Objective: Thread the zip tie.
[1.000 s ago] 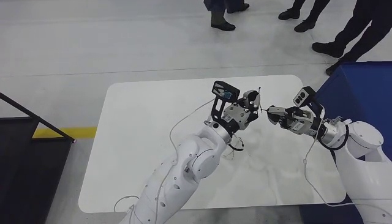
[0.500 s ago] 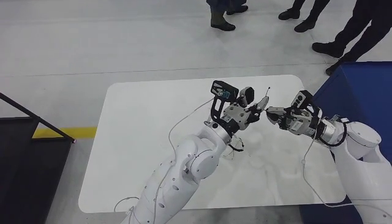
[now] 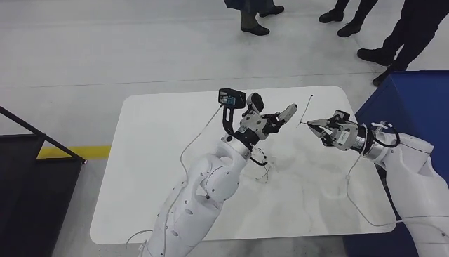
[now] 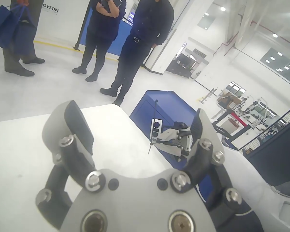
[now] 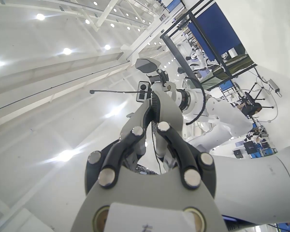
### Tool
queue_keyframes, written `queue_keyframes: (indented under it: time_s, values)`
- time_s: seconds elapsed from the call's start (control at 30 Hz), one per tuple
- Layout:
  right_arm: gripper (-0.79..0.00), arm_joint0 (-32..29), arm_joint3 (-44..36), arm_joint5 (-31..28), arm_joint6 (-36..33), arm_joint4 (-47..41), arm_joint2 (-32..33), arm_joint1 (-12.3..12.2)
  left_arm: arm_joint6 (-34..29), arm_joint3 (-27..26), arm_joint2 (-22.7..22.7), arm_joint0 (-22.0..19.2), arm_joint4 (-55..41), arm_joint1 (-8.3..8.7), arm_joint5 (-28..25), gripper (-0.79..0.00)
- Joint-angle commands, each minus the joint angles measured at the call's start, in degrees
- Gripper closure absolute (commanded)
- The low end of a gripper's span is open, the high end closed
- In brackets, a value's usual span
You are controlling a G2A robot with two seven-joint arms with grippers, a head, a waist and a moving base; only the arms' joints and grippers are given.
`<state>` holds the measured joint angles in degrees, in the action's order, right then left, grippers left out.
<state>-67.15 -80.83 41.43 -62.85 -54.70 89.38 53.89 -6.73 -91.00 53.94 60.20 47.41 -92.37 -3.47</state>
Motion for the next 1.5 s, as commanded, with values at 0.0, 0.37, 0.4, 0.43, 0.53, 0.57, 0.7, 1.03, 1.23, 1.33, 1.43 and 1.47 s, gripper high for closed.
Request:
queue_keyframes:
  time_s: [0.0, 0.37, 0.4, 0.43, 0.53, 0.57, 0.7, 1.03, 1.23, 1.33, 1.43, 1.47]
  values:
    - [0.0, 0.0, 0.0, 0.0, 0.0, 0.0, 0.0, 0.0, 2.0, 0.4, -0.5, -0.1, 7.0, 0.31, 0.0, -0.785]
    - [0.0, 0.0, 0.0, 0.0, 0.0, 0.0, 0.0, 0.0, 19.6, 10.3, -6.6, -1.1, 40.3, 1.46, -3.5, -0.48]
    - [0.0, 0.0, 0.0, 0.0, 0.0, 0.0, 0.0, 0.0, 19.7, 11.0, -6.7, -1.4, 40.9, 1.37, -2.6, -0.483]
    - [0.0, 0.0, 0.0, 0.0, 0.0, 0.0, 0.0, 0.0, 19.7, 11.5, -7.0, -1.6, 41.2, 1.26, -2.5, -0.474]
    - [0.0, 0.0, 0.0, 0.0, 0.0, 0.0, 0.0, 0.0, 20.0, 13.0, -7.5, -2.5, 40.7, 0.85, -1.9, -0.437]
    - [0.0, 0.0, 0.0, 0.0, 0.0, 0.0, 0.0, 0.0, 19.7, 13.7, -7.7, -2.9, 41.0, 0.73, -1.8, -0.419]
    - [0.0, 0.0, 0.0, 0.0, 0.0, 0.0, 0.0, 0.0, 20.2, 15.5, -8.6, -3.8, 42.6, 0.47, -2.5, -0.416]
    - [0.0, 0.0, 0.0, 0.0, 0.0, 0.0, 0.0, 0.0, 21.1, 16.7, -9.3, -4.3, 42.7, -0.09, -3.2, -0.329]
    - [0.0, 0.0, 0.0, 0.0, 0.0, 0.0, 0.0, 0.0, 21.0, 17.5, -9.4, -4.5, 43.2, -0.32, -3.0, -0.305]
    - [0.0, 0.0, 0.0, 0.0, 0.0, 0.0, 0.0, 0.0, 20.8, 17.7, -9.4, -4.5, 43.6, -0.41, -3.1, -0.289]
    - [0.0, 0.0, 0.0, 0.0, 0.0, 0.0, 0.0, 0.0, 20.5, 17.8, -9.3, -4.5, 43.7, -0.51, -3.0, -0.249]
    - [0.0, 0.0, 0.0, 0.0, 0.0, 0.0, 0.0, 0.0, 20.5, 17.8, -9.3, -4.5, 43.7, -0.53, -3.0, -0.24]
